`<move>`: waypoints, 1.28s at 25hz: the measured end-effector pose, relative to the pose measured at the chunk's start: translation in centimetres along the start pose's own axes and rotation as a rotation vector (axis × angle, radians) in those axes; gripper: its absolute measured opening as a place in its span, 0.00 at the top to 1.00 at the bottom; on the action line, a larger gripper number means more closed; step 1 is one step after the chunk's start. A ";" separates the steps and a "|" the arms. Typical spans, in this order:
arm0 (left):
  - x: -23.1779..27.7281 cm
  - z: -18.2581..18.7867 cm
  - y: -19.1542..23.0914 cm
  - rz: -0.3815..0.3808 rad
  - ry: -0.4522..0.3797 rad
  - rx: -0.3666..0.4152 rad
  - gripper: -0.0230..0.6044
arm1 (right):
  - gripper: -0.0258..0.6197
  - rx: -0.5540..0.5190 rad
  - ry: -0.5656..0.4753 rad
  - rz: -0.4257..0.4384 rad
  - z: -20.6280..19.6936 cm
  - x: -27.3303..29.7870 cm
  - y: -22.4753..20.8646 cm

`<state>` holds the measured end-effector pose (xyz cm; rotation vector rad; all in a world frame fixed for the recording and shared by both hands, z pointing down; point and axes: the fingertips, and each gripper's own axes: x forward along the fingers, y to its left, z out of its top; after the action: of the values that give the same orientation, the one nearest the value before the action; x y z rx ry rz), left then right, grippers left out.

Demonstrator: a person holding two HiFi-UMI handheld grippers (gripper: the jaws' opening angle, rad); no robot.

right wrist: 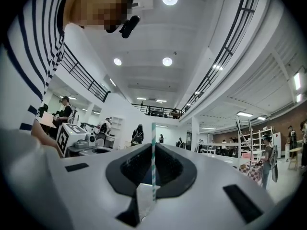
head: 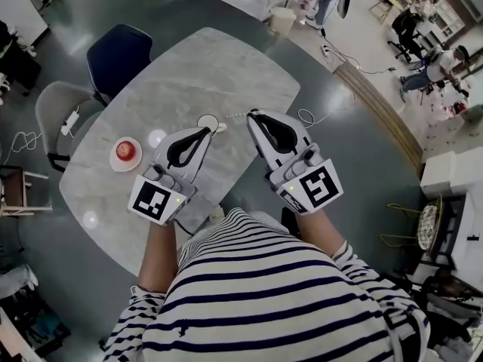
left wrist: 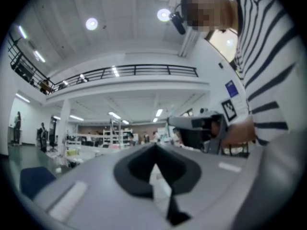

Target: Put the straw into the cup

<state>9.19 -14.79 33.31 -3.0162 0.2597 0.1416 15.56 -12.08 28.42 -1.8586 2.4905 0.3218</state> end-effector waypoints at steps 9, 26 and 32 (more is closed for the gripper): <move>2.9 0.1 2.9 0.097 -0.019 -0.012 0.96 | 0.92 0.026 -0.006 0.121 -0.6 3.7 -3.0; 4.4 -2.7 9.0 0.415 0.049 -0.021 0.95 | 0.92 0.109 0.035 0.452 -5.4 12.2 -5.4; 3.3 -4.2 9.7 0.451 0.083 -0.040 0.96 | 0.92 0.122 0.098 0.490 -8.4 13.6 -4.6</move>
<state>11.10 -25.34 36.12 -2.9509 0.9522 0.0573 16.91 -27.63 34.11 -1.2297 2.9315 0.0784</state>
